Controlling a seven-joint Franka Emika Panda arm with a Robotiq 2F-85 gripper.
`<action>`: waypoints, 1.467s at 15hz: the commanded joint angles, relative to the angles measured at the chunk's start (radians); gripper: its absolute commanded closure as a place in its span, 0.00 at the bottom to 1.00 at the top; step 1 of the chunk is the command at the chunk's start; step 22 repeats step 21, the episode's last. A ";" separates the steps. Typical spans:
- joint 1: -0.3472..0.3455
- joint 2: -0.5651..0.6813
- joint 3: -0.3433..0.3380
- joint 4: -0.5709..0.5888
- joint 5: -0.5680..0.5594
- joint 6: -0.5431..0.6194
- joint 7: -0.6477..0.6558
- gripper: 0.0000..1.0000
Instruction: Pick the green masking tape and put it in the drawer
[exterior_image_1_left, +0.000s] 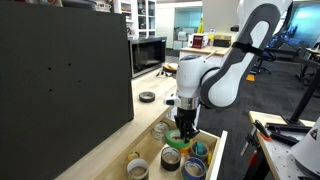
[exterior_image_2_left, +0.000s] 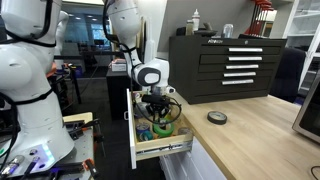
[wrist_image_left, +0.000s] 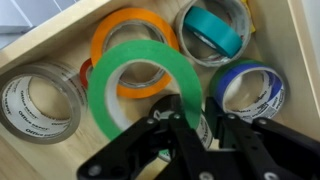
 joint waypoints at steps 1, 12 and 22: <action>-0.035 -0.004 0.031 0.011 -0.021 0.017 0.011 0.40; -0.097 -0.118 0.090 0.052 0.044 -0.182 -0.027 0.00; -0.057 -0.182 0.041 0.082 0.057 -0.288 -0.012 0.00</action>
